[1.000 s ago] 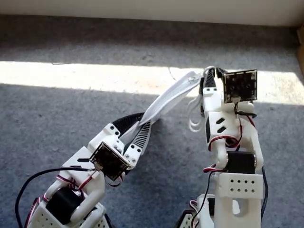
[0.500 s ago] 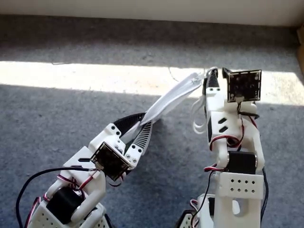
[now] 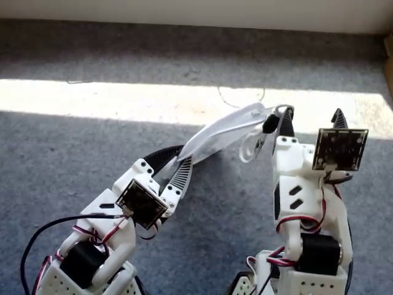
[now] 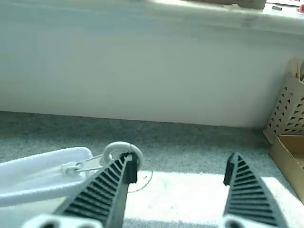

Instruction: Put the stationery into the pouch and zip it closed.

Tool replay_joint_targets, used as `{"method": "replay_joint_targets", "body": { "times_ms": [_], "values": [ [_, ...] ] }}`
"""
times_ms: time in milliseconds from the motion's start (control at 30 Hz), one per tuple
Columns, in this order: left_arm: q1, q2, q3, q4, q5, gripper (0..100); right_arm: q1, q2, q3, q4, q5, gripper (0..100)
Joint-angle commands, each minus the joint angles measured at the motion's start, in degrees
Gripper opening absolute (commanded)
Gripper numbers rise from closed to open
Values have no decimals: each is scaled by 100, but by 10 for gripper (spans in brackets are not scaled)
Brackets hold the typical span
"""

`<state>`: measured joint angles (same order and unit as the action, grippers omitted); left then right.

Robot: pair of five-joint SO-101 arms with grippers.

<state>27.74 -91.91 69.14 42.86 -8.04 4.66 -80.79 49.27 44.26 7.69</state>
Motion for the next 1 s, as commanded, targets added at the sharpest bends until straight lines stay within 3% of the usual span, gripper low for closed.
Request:
{"method": "replay_joint_targets", "body": {
  "times_ms": [0, 467, 967],
  "values": [
    [-391, -75, -31, 9, 18, 7, -110, -699, -356, 259, 308, 268],
    [-1552, -84, -338, -308, 9, 7, -1332, -1473, -356, 1543, 914, 268],
    [-2246, -84, -1059, -281, -1697, 7, -1323, -1508, 251, 2132, 923, 268]
  ]
}}
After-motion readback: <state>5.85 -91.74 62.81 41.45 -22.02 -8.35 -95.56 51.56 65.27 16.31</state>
